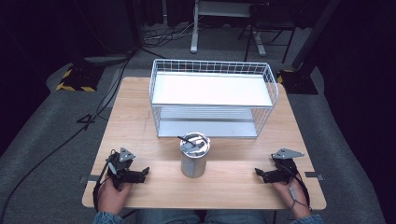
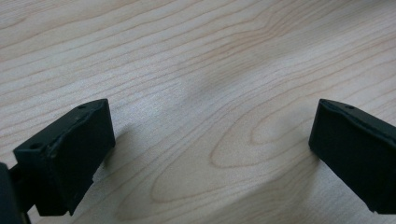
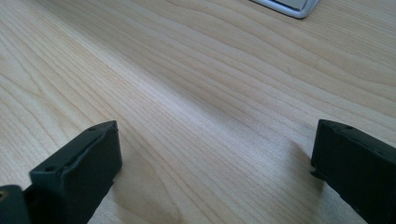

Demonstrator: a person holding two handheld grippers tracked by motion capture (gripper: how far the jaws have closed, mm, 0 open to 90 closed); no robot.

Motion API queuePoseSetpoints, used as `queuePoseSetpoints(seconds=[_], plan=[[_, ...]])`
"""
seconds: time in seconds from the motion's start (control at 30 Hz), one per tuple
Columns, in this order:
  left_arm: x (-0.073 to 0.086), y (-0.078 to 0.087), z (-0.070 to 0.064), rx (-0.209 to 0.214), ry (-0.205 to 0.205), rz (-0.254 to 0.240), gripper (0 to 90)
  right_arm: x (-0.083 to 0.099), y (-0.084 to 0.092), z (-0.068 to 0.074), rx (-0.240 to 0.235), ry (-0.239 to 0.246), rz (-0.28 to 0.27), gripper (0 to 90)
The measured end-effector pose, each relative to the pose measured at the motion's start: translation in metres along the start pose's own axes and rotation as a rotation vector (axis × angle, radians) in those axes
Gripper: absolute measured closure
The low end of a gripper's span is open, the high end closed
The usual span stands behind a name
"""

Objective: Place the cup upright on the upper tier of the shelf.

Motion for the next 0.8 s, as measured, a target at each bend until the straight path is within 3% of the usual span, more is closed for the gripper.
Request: queuePoseSetpoints(seconds=[0.8], plan=[[-0.0009, -0.0008, -0.0003, -0.011, 0.011, 0.001, 0.5, 0.0, 0.0, 0.0, 0.0, 0.0, 0.0, 2.1]])
Point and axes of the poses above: each handheld gripper's, and its own axes: y roughly backward along the jaws, x roughly out of its underside, z roughly to its left, the point moved 4 cm from there along -y, roughly forward along the jaws, and after that the axes turned 4 degrees about -z, right-handed, at the moved point
